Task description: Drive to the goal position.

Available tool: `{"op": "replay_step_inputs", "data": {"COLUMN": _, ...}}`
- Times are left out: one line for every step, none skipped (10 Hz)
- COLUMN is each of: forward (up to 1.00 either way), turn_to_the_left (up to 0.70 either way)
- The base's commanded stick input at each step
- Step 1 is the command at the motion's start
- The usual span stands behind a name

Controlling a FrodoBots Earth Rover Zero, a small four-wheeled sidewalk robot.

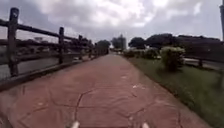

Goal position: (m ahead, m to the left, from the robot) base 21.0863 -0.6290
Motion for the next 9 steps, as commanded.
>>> {"op": "replay_step_inputs", "data": {"forward": 0.70, "turn_to_the_left": 0.00}}
{"op": "replay_step_inputs", "data": {"forward": 0.70, "turn_to_the_left": 0.00}}
{"op": "replay_step_inputs", "data": {"forward": 0.70, "turn_to_the_left": 0.00}}
{"op": "replay_step_inputs", "data": {"forward": 0.70, "turn_to_the_left": 0.00}}
{"op": "replay_step_inputs", "data": {"forward": 0.70, "turn_to_the_left": 0.00}}
{"op": "replay_step_inputs", "data": {"forward": 0.70, "turn_to_the_left": 0.00}}
{"op": "replay_step_inputs", "data": {"forward": 0.70, "turn_to_the_left": 0.00}}
{"op": "replay_step_inputs", "data": {"forward": 0.70, "turn_to_the_left": 0.00}}
{"op": "replay_step_inputs", "data": {"forward": 0.70, "turn_to_the_left": 0.00}}
